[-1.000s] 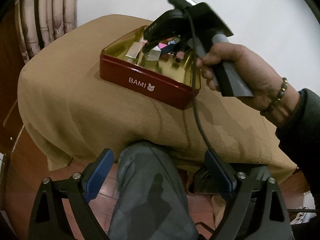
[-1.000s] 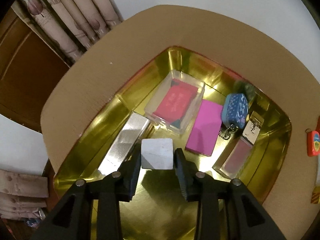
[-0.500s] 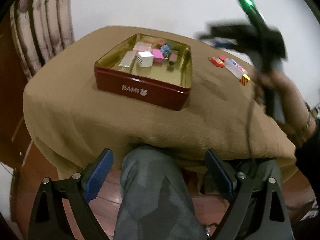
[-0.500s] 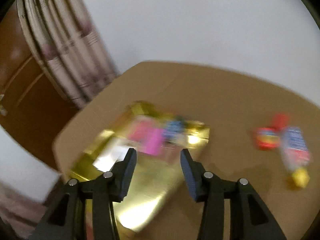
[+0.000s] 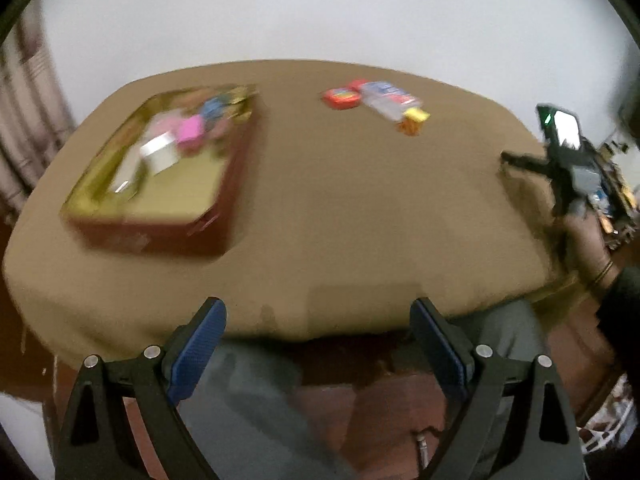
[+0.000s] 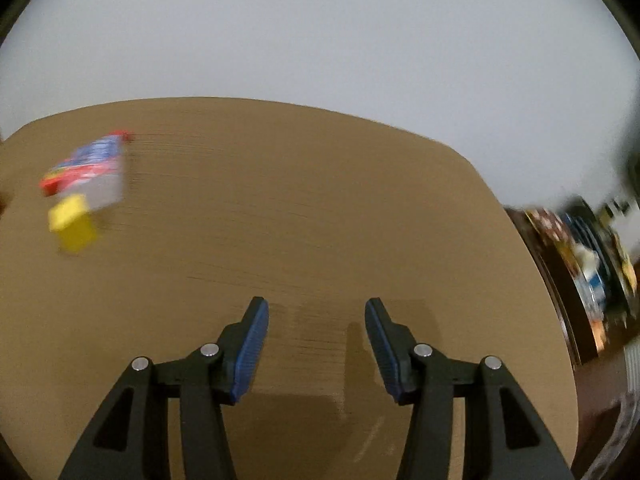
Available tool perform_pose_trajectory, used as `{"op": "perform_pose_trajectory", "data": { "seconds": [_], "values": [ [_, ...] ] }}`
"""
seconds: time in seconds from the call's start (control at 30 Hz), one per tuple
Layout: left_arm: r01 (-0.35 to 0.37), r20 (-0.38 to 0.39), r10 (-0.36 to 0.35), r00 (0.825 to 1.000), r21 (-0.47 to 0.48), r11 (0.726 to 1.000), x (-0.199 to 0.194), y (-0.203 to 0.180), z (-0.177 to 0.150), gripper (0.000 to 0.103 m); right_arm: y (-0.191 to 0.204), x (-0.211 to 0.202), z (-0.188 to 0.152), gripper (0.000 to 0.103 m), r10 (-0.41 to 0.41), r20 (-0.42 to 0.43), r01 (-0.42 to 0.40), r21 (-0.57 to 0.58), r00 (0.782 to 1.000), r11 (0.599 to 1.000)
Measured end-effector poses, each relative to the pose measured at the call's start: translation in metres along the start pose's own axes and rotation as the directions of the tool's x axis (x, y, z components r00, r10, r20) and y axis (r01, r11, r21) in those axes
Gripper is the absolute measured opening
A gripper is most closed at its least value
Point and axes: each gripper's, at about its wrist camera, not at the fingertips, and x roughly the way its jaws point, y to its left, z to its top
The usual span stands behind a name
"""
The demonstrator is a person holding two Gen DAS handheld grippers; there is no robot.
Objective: Organize rigid objects
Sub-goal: 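Move the left tool to the yellow cube and grasp it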
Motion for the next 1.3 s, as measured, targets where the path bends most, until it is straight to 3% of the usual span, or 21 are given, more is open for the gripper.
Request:
{"op": "perform_pose_trajectory", "data": {
  "seconds": [0.1, 0.17, 0.27, 0.4, 0.53, 0.7, 0.83, 1.2, 1.3],
  "values": [
    [0.026, 0.013, -0.027, 1.000, 0.042, 0.999, 0.014, -0.036, 0.039, 0.091, -0.024, 0.006, -0.004, 0.052, 0.077, 0.006, -0.077, 0.123, 0.997, 0.989],
    [0.042, 0.016, -0.043, 0.999, 0.053, 0.998, 0.027, -0.058, 0.065, 0.091, -0.037, 0.003, -0.009, 0.062, 0.106, 0.031, -0.109, 0.169, 0.994, 0.980],
    [0.081, 0.000, -0.081, 0.997, 0.039, 0.996, 0.051, -0.087, 0.100, 0.092, -0.039, 0.004, -0.009, 0.062, 0.138, 0.044, -0.144, 0.179, 0.989, 0.973],
    [0.118, -0.070, -0.122, 0.990, -0.052, 0.992, 0.095, -0.108, 0.147, 0.093, -0.048, -0.004, -0.018, 0.064, 0.173, 0.079, -0.185, 0.176, 0.982, 0.967],
    [0.117, -0.115, -0.146, 0.983, -0.227, 0.967, 0.141, -0.109, 0.180, 0.092, -0.050, -0.009, -0.013, 0.066, 0.194, 0.133, -0.218, 0.197, 0.972, 0.956],
    [0.098, -0.163, -0.176, 0.971, -0.401, 0.911, 0.181, -0.096, 0.194, 0.092, -0.047, -0.020, -0.016, 0.071, 0.203, 0.181, -0.239, 0.205, 0.962, 0.949],
    [0.081, -0.173, -0.176, 0.969, -0.453, 0.888, 0.193, -0.091, 0.193, 0.092, -0.049, -0.023, -0.016, 0.071, 0.210, 0.208, -0.253, 0.210, 0.955, 0.944],
    [0.030, -0.198, -0.140, 0.970, -0.474, 0.880, 0.219, -0.100, 0.200, 0.090, -0.051, -0.029, -0.018, 0.073, 0.219, 0.238, -0.270, 0.210, 0.946, 0.940],
    [0.014, -0.213, -0.130, 0.968, -0.477, 0.879, 0.225, -0.104, 0.200, 0.079, -0.052, -0.030, -0.018, 0.073, 0.221, 0.242, -0.274, 0.210, 0.945, 0.939]
  ]
}}
